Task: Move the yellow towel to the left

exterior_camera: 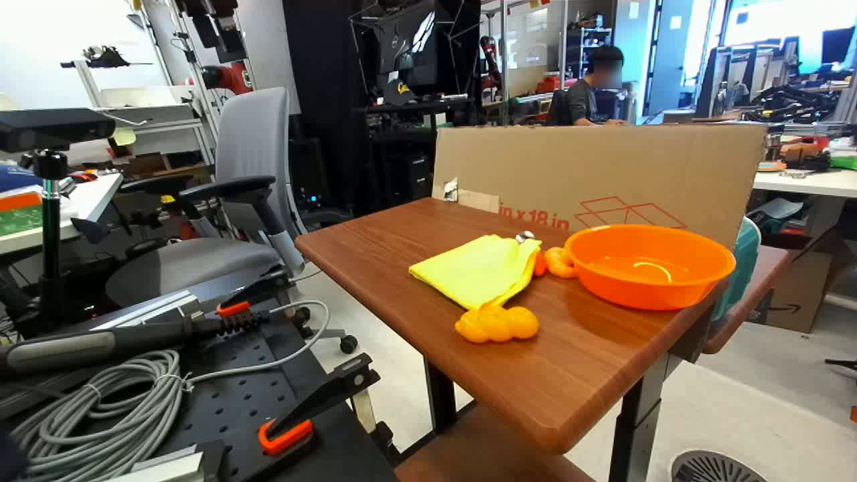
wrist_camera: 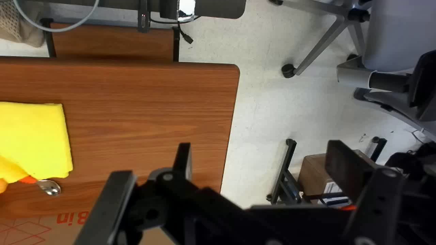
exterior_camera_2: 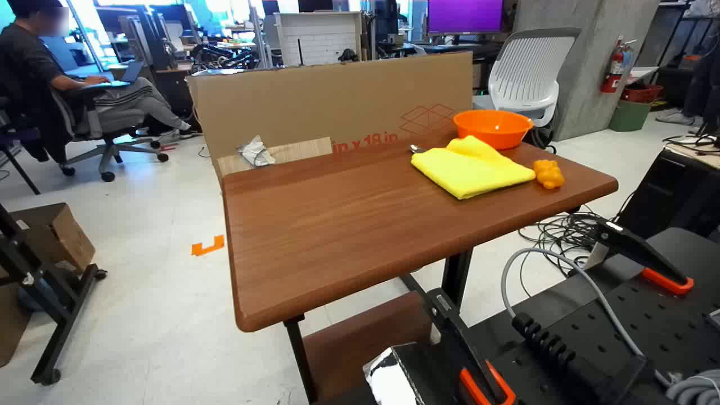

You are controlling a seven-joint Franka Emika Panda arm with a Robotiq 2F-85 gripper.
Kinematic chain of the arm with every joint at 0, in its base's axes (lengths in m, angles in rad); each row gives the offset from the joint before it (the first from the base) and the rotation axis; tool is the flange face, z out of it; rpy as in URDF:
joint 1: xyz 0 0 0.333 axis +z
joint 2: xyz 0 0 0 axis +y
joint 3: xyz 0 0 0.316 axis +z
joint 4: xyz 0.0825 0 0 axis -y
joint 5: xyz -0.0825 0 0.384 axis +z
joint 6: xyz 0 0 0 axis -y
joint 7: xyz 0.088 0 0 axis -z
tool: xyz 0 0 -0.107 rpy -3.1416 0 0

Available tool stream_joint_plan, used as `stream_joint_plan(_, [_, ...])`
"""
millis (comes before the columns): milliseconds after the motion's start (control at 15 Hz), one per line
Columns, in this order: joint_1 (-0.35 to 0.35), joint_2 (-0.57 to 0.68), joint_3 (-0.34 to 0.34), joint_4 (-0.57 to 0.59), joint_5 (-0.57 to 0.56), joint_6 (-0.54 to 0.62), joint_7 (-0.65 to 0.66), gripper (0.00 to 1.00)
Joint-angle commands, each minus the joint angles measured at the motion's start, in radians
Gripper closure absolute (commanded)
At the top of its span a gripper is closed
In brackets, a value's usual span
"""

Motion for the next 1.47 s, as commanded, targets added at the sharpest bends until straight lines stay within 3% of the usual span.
stream_joint_plan(0, [0.000, 0.000, 0.000, 0.002, -0.001, -0.003, 0.001, 0.00])
stream_joint_plan(600, [-0.027, 0.052, -0.025, 0.021, -0.008, 0.020, -0.020, 0.00])
stream_joint_plan(1067, [-0.131, 0.166, -0.086, 0.063, -0.060, 0.045, -0.044, 0.00])
stream_joint_plan(1400, [-0.218, 0.318, -0.169, 0.169, -0.087, 0.026, -0.071, 0.00])
